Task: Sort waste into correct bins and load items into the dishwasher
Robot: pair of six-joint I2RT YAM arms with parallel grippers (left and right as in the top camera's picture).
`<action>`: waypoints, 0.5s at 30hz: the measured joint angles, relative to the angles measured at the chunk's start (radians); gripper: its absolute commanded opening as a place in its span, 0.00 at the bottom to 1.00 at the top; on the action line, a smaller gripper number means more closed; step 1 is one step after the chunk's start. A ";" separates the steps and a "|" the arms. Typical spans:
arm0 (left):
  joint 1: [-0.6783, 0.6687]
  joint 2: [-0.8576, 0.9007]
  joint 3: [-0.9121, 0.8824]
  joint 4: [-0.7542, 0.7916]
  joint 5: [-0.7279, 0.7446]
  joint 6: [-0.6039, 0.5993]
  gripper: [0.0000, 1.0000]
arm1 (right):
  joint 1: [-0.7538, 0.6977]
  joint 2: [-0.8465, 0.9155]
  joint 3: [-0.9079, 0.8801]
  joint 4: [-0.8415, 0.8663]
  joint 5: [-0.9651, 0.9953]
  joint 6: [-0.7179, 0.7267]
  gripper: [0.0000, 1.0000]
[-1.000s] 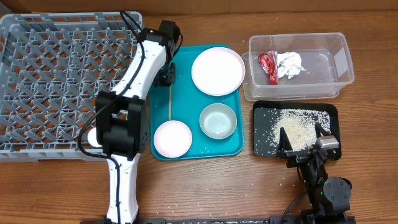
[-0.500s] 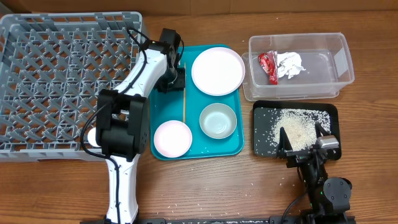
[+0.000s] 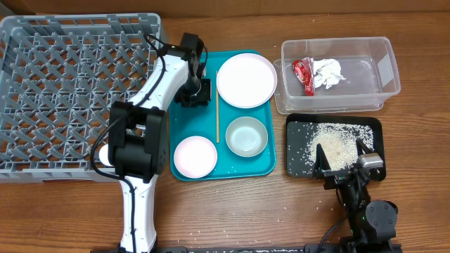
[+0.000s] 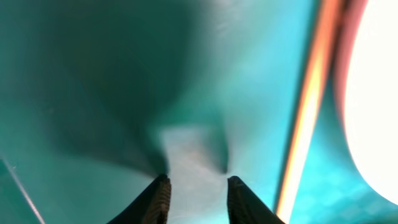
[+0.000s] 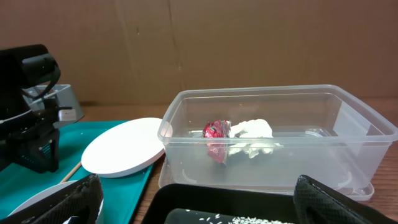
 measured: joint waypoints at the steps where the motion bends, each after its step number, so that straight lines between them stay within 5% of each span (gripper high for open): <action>1: -0.008 -0.003 0.002 0.002 -0.001 0.000 0.35 | 0.000 0.000 0.000 0.001 0.000 0.000 1.00; 15: -0.105 -0.002 0.003 -0.002 -0.019 -0.048 0.31 | 0.000 0.000 0.000 0.000 0.000 0.000 1.00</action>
